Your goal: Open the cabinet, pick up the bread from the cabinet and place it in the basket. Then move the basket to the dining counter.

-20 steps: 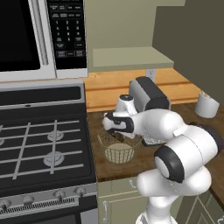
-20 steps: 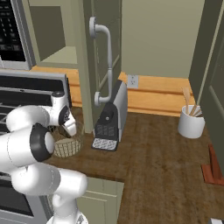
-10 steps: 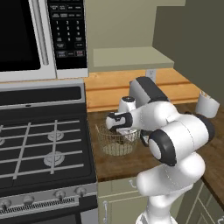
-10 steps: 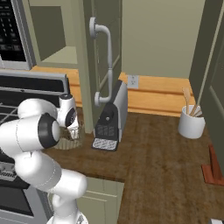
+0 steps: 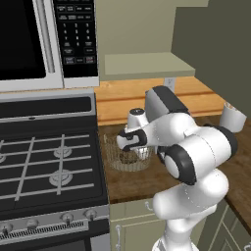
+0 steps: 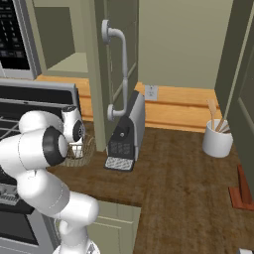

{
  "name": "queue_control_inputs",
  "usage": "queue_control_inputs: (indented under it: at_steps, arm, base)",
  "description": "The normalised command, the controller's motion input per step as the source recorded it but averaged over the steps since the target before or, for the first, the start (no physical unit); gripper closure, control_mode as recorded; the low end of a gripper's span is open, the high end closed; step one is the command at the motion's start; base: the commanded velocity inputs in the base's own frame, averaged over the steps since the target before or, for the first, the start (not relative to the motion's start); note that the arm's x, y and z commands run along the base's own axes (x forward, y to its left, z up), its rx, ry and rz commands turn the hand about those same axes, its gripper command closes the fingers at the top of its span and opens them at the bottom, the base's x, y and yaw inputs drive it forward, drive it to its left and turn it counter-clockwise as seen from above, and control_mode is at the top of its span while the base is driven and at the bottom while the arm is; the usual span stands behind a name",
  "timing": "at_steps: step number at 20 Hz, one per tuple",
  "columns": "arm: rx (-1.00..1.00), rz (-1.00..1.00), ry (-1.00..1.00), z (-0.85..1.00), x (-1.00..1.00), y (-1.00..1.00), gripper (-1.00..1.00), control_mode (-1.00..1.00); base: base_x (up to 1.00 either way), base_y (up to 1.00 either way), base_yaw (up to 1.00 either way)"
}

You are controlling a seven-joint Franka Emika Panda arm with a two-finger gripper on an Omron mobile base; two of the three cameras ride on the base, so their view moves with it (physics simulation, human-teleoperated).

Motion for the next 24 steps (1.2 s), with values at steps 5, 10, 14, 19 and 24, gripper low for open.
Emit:
queue_control_inputs:
  at_steps: [5, 10, 14, 19, 24]
  arm:
    - [0.0, -0.04, -0.07, 0.5, -0.27, 0.03, -1.0, -1.0]
    - [0.0, 0.01, -0.01, 0.67, -0.53, 0.0, -1.0, -1.0]
    - [0.0, 0.12, 0.0, 0.55, -0.93, 0.0, -1.0, -1.0]
    - [0.0, 0.21, 0.06, 0.15, -0.98, -0.05, -1.0, -1.0]
    - [0.02, 0.29, 0.14, 0.0, -0.4, -0.38, -1.0, -1.0]
  base:
    - [0.0, 0.0, 0.0]
    - [0.0, 0.0, 0.0]
    - [0.0, 0.0, 0.0]
    - [0.0, 0.0, 0.0]
    - [0.0, 0.0, 0.0]
